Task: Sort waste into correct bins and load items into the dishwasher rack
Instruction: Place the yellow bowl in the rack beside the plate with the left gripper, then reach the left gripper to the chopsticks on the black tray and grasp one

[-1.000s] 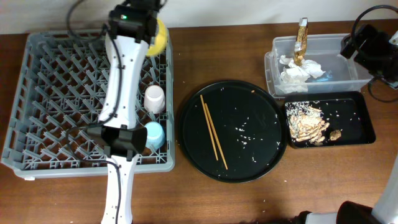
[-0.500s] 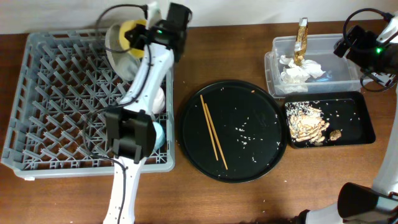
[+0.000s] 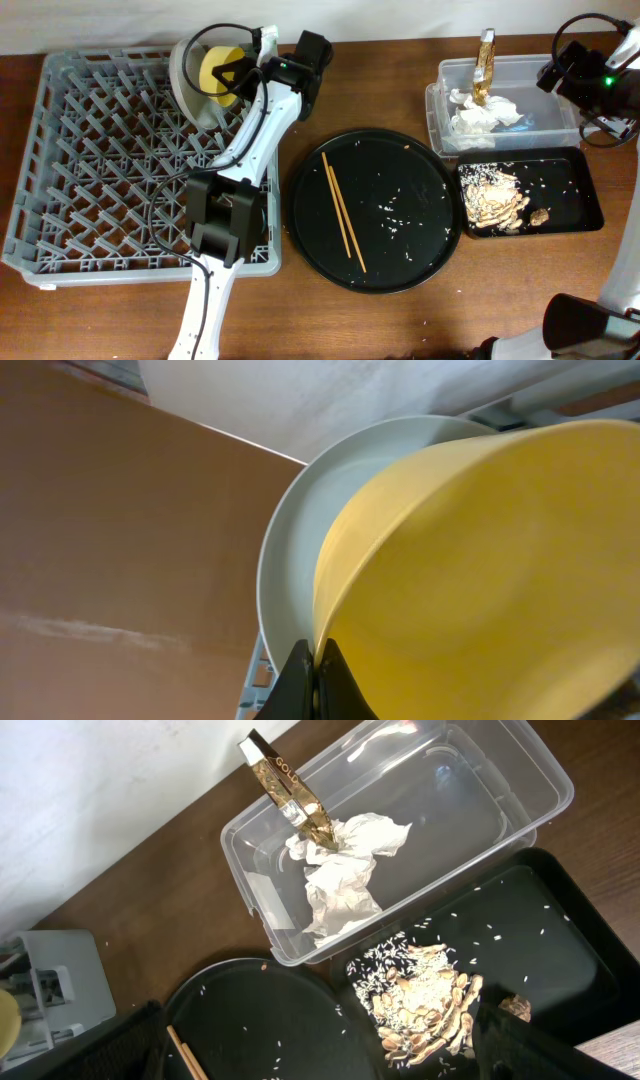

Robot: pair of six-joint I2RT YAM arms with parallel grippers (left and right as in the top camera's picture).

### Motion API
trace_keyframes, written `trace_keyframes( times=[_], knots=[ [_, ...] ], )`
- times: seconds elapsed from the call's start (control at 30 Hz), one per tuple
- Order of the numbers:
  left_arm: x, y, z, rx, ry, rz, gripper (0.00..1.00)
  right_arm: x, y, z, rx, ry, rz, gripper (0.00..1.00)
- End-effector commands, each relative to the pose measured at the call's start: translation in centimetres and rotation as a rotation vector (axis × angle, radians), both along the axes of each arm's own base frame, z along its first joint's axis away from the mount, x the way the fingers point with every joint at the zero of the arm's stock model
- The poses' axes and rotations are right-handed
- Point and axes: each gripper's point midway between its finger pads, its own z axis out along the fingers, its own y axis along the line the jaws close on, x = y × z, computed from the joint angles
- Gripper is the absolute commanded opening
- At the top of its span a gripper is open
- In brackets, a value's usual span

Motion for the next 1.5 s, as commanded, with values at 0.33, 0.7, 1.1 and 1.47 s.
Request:
trace_keyframes(
  times=[0.33,0.7,1.1,1.47],
  knots=[
    [0.6,-2.1,-3.6,-0.199,0.104,-0.094,0.00,0.1,-0.4,0.2,-0.018,-0.003,-0.002,0.98],
    [-0.6,-7.0,-4.4,-0.161,0.259,-0.236,0.31,0.1,-0.4,0.2,-0.018,-0.003,-0.002,0.98],
    [-2.4,-16.4,4.7,-0.818,0.238,-0.647,0.73,0.1,-0.4,0.2,-0.018,-0.003,-0.002,0.98],
    [-17.0,-19.0,3.0,-1.157,0.753,-0.542,0.82,0.1,-0.4,0.2,-0.018,-0.003,-0.002,0.98]
  ],
)
